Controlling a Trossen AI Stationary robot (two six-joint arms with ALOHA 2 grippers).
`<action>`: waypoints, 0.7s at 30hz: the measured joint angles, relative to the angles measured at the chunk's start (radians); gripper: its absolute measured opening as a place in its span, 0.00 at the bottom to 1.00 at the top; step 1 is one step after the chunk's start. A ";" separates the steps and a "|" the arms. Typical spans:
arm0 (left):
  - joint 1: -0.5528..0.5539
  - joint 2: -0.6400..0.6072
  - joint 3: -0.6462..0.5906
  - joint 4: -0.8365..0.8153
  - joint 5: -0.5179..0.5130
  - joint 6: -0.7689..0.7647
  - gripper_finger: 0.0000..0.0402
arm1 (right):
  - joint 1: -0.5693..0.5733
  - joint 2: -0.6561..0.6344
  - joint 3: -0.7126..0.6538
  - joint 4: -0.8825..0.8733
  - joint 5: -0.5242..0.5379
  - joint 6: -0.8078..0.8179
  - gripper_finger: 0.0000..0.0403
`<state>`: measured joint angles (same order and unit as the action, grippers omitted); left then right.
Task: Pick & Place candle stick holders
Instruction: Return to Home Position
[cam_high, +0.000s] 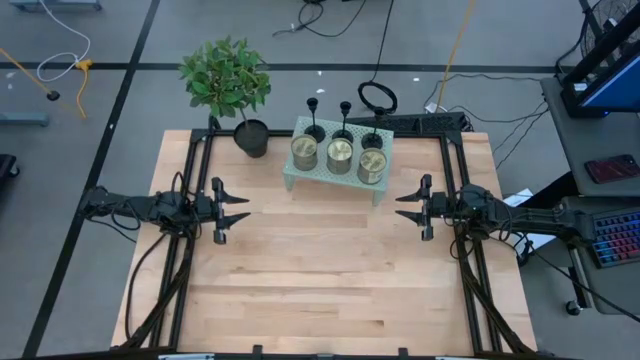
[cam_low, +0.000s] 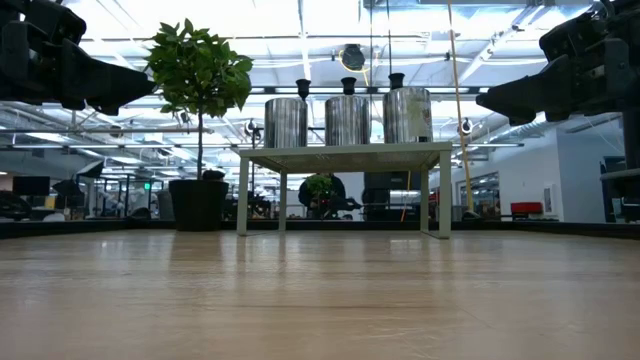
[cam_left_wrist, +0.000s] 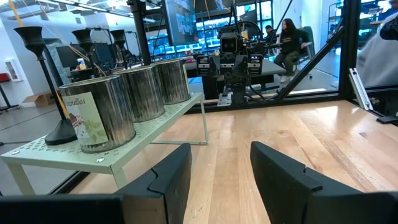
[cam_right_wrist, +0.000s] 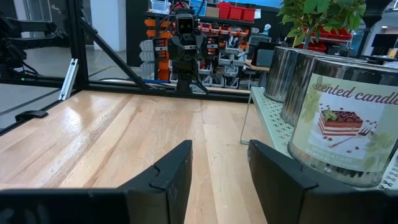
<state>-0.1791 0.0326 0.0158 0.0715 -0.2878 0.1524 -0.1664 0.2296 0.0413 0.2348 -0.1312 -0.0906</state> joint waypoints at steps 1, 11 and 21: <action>0.000 0.000 0.000 0.000 0.000 0.000 0.42 | 0.000 0.000 0.000 0.000 0.000 0.000 0.37; 0.000 0.000 0.000 0.000 0.000 0.000 0.42 | 0.000 0.000 0.000 0.000 0.000 0.000 0.37; 0.000 0.000 0.000 0.000 0.000 0.000 0.42 | 0.000 0.000 0.000 0.000 0.000 0.000 0.37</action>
<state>-0.1791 0.0324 0.0158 0.0715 -0.2878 0.1524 -0.1663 0.2296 0.0412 0.2348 -0.1314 -0.0906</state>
